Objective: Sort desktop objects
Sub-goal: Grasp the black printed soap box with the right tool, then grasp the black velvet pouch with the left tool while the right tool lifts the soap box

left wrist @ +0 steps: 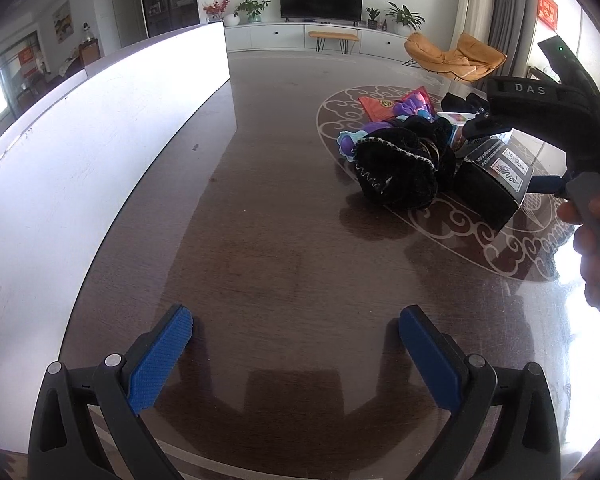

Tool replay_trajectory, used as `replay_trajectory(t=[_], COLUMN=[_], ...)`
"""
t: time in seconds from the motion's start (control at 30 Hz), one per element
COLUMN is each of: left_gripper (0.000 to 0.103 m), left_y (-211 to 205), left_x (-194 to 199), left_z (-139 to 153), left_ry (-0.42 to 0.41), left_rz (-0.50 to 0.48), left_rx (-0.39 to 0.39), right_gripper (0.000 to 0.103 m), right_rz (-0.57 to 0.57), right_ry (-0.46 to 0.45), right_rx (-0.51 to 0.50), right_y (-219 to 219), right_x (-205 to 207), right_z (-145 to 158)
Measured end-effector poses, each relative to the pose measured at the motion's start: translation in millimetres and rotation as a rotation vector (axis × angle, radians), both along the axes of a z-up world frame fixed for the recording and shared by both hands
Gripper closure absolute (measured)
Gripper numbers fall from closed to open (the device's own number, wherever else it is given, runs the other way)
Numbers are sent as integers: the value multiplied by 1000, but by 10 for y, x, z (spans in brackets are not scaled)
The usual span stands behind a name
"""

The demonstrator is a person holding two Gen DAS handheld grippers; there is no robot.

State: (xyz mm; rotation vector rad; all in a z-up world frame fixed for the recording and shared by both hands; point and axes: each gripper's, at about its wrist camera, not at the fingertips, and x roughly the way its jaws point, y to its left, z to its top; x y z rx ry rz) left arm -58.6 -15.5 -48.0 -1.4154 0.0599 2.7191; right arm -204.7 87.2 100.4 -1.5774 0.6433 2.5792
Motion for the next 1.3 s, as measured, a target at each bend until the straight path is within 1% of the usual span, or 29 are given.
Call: replay_trajectory(t=[0.07,0.1,0.17,0.2,0.23,0.27,0.33,0.37,0.47,0.5,0.53,0.63,0.77,0.8,0.83,0.87,0.9,0.93,1.0,1.07,1.1,1.17,1.2,1.23,1.27,1.3], left_gripper=[0,0,0,0,0,0,0,0,0,0,0,0,0,0,0,0,0,0,0,0,0,0,0,0,2,5], left_y=[-2,-3,22,9,10,10,11,11,12,12,11,12,13,12,15,20,28,31,30,29,31,35,36,50,66,70], left_x=[-1,2,1,6,6,6,6,6,5,5,4,4,4,3,-3,0,-4,-4,13,21,33,36,12,-29,-70,-123], left_z=[-2,-1,6,2,2,2,1,1,1,1,1,0,-1,1,-1,-2,-4,-5,-10,-17,-18,-18,-6,6,51,121], left_ry=[0,0,1,1,1,1,1,1,1,1,1,1,1,1,1,3,3,4,4,5,6,0,-15,-34,-33,-9], left_rz=[0,-1,-1,-1,-1,-1,-1,-1,-1,-1,-1,-1,-1,-1,-2,-1,-1,-1,0,2,3,-1,-12,-34,-58,-68], left_rx=[1,2,2,2,2,2,2,2,2,2,2,2,1,3,3,1,1,1,0,-1,-1,-1,-1,9,38,61], right_gripper=[0,0,0,4,12,15,23,25,33,39,42,42,42,40,32,26,16,13,12,8,4,2,1,0,0,0], right_rz=[29,57,135,171,199,222,269,288,346,364,382,411,400,400,397,388,377,368,357,363,372,386,391,394,392,390], right_ry=[-9,-3,22,31,40,50,68,73,92,99,109,138,175,184,190,191,187,189,199,197,194,184,179,174,173,173], right_rx=[58,101,155,185,218,250,275,285,321,329,344,359,353,347,348,351,350,344,319,306,305,321,333,346,345,343], right_y=[-173,-259,-384,-428,-460,-478,-475,-467,-441,-396,-387,-283,-9,54,93,142,211,254,298,369,366,328,313,291,286,290], right_x=[-20,-12,32,59,95,137,227,278,478,529,612,879,1224,1283,1320,1343,1347,1362,1376,1351,1348,1351,1376,1386,1379,1366], right_z=[-15,-24,-46,-56,-62,-62,-58,-58,-66,-84,-92,-109,-133,-143,-142,-149,-153,-168,-167,-145,-147,-161,-168,-174,-176,-173])
